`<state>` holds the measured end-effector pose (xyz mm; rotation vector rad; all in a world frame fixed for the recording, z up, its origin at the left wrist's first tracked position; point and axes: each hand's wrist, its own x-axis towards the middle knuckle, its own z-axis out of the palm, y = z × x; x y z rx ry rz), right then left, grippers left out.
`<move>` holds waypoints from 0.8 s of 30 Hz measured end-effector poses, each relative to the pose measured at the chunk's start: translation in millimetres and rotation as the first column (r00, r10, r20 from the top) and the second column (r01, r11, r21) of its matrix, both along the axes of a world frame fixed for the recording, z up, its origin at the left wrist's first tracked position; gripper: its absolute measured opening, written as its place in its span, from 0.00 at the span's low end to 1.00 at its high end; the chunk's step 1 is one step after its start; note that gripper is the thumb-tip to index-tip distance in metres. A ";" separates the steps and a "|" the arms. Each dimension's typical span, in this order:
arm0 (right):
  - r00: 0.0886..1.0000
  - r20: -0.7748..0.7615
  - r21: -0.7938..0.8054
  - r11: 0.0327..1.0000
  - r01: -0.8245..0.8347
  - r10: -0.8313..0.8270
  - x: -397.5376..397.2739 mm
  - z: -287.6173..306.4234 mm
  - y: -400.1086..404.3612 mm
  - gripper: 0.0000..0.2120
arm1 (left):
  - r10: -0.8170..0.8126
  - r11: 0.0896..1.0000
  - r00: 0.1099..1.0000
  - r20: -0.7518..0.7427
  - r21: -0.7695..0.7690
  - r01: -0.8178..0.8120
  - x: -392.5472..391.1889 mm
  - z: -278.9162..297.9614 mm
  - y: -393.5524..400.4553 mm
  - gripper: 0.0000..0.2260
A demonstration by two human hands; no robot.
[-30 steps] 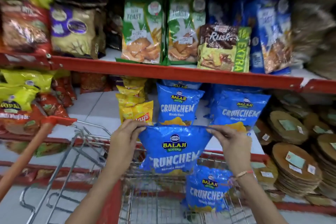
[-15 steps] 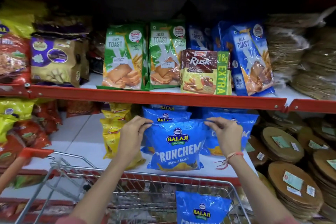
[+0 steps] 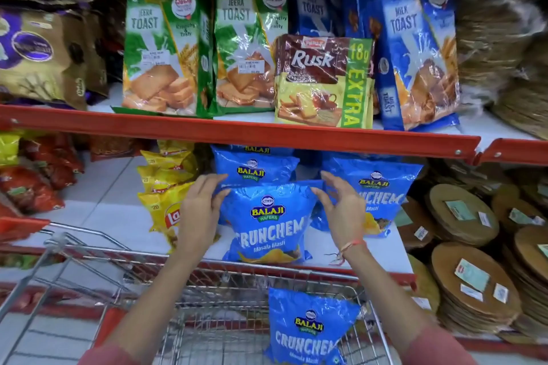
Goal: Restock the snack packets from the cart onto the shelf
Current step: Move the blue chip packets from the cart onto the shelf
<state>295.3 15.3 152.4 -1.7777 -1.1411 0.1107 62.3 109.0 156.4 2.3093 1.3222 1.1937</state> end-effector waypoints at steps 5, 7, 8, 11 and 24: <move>0.978 0.206 0.105 0.995 -0.001 -0.021 -15.6 -34.7 -59.8 0.08 | -0.125 0.988 0.992 -0.018 0.086 0.126 0.6 -38.7 -59.0 0.09; 0.974 0.226 0.039 0.999 -0.033 0.024 -16.4 -58.0 -81.0 0.05 | -0.218 0.975 0.972 -0.084 0.019 0.220 4.3 -67.0 -76.8 0.10; 0.975 0.214 -0.015 0.999 -0.051 0.053 -16.0 -69.7 -90.4 0.04 | -0.260 0.966 0.960 -0.103 -0.028 0.259 7.6 -82.0 -84.1 0.08; 0.970 0.209 -0.291 0.955 -0.062 0.126 -10.9 -101.5 -110.4 0.04 | -0.398 0.910 0.908 -0.130 -0.185 0.372 21.0 -123.0 -100.8 0.06; 0.792 0.422 -0.843 0.513 0.163 0.442 3.0 -159.6 -137.8 0.17 | -0.487 0.853 0.448 -0.750 -0.518 0.061 72.7 -186.9 -119.8 0.34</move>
